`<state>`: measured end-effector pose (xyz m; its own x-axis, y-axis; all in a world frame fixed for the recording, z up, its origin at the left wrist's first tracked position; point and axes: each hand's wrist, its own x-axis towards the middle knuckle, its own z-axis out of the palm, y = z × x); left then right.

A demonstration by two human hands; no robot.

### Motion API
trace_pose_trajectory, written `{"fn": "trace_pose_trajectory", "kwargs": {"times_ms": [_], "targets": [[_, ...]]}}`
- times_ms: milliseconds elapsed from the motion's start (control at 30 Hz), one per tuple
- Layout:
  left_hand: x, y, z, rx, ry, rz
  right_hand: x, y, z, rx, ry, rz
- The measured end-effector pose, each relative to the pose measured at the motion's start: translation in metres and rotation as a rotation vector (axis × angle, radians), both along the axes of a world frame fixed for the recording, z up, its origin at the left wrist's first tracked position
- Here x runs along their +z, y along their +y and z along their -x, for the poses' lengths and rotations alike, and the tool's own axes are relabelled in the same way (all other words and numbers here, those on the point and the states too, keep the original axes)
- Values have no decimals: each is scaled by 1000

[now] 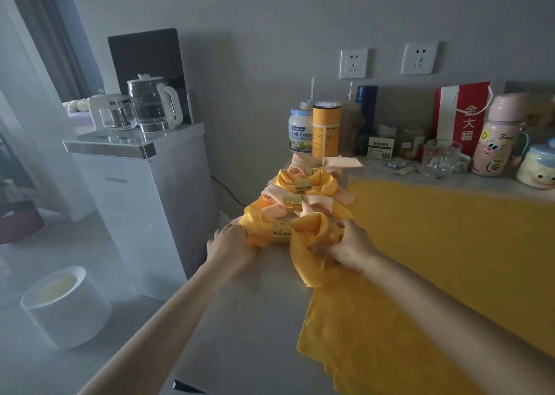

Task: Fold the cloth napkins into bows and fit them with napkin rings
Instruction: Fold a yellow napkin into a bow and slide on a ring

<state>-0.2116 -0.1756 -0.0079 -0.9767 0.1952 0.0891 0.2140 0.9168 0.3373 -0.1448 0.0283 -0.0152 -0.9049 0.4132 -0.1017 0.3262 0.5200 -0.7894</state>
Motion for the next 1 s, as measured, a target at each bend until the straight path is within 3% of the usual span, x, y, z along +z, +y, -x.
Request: {"fn": "trace_pose_trajectory", "kwargs": {"times_ms": [133, 233, 433, 567, 667, 800, 933, 1000], "targets": [[3, -11, -13, 66, -67, 201, 2, 13, -19, 52, -10, -12], [17, -6, -37, 78, 14, 289, 8, 25, -36, 72, 0, -11], [34, 48, -101, -258, 180, 180, 11, 54, -67, 37, 62, 31], [13, 104, -162, -540, 7, 153, 5, 88, -109, -45, 104, -39], [-3, 150, -198, -662, -90, 131, -1, 124, -153, -92, 140, -258], [-13, 185, -230, -766, -173, 140, -5, 161, -203, -1, 58, -454], [-14, 207, -247, -859, -200, 154, -5, 201, -251, 47, -75, -499], [-15, 212, -250, -859, -197, 146, 0, 210, -266, 66, -87, -422]]}}
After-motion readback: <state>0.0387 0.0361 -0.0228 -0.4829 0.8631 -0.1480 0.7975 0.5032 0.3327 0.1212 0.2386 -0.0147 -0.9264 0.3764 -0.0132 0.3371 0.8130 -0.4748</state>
